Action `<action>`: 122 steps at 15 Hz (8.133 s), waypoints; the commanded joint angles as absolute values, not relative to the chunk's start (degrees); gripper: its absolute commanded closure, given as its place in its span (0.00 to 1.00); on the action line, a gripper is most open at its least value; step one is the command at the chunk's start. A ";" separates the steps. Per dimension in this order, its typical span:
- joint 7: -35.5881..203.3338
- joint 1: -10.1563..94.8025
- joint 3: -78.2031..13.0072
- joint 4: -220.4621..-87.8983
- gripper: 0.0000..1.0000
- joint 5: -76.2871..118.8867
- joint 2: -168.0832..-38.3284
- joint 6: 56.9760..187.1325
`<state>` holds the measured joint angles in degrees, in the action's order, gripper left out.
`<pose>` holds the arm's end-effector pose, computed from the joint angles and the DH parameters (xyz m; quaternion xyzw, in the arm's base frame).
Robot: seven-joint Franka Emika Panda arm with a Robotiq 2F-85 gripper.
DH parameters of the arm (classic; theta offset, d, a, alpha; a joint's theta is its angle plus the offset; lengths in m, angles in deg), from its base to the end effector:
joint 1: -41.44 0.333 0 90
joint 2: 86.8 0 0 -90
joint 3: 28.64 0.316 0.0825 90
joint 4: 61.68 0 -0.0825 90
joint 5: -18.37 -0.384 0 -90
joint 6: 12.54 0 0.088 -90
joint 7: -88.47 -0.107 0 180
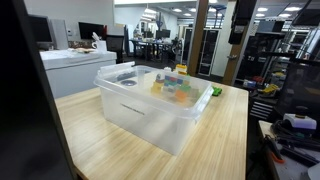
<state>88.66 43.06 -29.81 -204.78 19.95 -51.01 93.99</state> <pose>0.3599 0.0002 0.4939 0.9999 0.0116 -0.0068 0.0072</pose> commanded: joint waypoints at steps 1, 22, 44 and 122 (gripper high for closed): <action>88.90 42.53 -29.36 -204.67 0.00 19.68 -51.04 93.86; 86.43 35.38 -31.37 -203.80 0.00 27.46 -57.71 104.55; 66.68 30.29 -32.06 -203.14 0.00 38.01 -80.67 123.81; 76.21 31.16 -37.00 -202.93 0.00 38.12 -79.24 112.53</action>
